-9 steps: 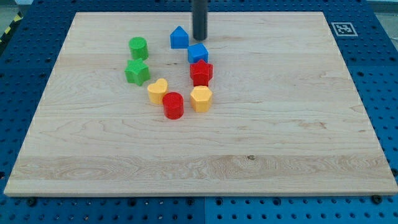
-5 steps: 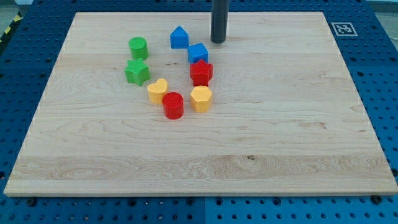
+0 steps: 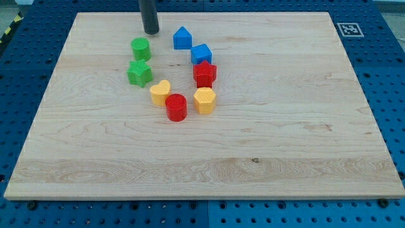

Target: Point at blue triangle

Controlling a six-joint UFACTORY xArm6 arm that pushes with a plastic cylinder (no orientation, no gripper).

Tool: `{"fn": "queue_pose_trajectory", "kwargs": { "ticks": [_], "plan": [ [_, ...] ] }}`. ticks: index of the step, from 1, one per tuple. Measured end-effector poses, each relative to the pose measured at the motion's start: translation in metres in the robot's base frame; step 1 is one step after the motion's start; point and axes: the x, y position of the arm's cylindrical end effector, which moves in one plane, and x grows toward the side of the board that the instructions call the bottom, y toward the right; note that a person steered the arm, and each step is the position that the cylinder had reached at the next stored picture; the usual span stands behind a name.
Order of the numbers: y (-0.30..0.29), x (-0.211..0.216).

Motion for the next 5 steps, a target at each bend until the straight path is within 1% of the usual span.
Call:
{"fn": "queue_pose_trajectory", "kwargs": {
  "ticks": [1,5],
  "plan": [
    [0.000,0.010],
    [0.026,0.010]
  ]
}}
